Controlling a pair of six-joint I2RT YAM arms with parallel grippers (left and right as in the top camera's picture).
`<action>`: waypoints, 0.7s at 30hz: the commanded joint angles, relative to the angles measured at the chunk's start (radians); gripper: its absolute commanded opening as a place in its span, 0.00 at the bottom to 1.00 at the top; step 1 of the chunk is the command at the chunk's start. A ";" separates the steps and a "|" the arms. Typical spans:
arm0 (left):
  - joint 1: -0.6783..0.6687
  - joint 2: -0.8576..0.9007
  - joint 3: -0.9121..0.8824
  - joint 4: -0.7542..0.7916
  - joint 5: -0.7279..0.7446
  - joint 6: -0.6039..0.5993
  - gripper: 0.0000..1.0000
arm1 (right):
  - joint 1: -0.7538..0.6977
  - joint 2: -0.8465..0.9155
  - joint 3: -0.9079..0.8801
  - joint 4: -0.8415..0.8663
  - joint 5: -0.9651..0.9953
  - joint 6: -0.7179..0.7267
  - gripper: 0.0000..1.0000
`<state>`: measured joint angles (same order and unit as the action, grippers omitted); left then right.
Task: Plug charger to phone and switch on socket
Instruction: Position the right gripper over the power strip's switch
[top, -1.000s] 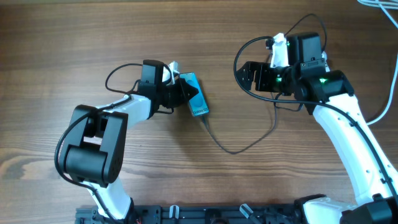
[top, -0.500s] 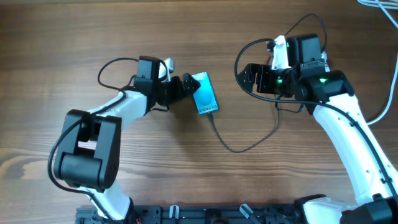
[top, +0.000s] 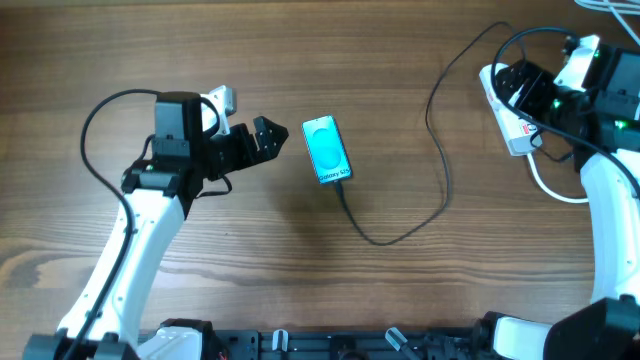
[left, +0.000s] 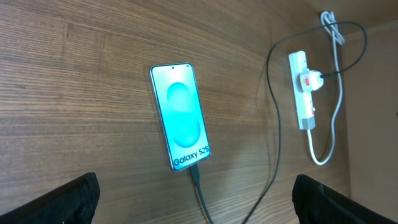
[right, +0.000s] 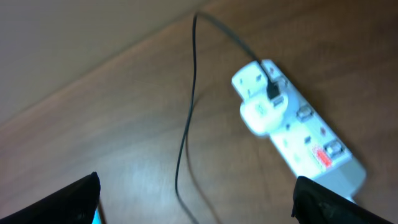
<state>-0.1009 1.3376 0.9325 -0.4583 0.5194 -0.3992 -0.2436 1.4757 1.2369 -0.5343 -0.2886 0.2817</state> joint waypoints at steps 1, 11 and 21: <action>-0.002 -0.041 -0.003 -0.029 -0.020 0.021 1.00 | -0.007 0.096 0.006 0.087 -0.019 -0.020 1.00; -0.002 -0.042 -0.003 -0.044 -0.020 -0.012 1.00 | -0.052 0.338 0.006 0.329 -0.056 -0.020 0.99; -0.002 -0.042 -0.003 -0.044 -0.020 -0.012 1.00 | -0.082 0.462 0.006 0.404 -0.105 -0.046 1.00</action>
<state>-0.1009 1.3106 0.9321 -0.5022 0.5087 -0.4049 -0.3244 1.9011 1.2369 -0.1440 -0.3637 0.2588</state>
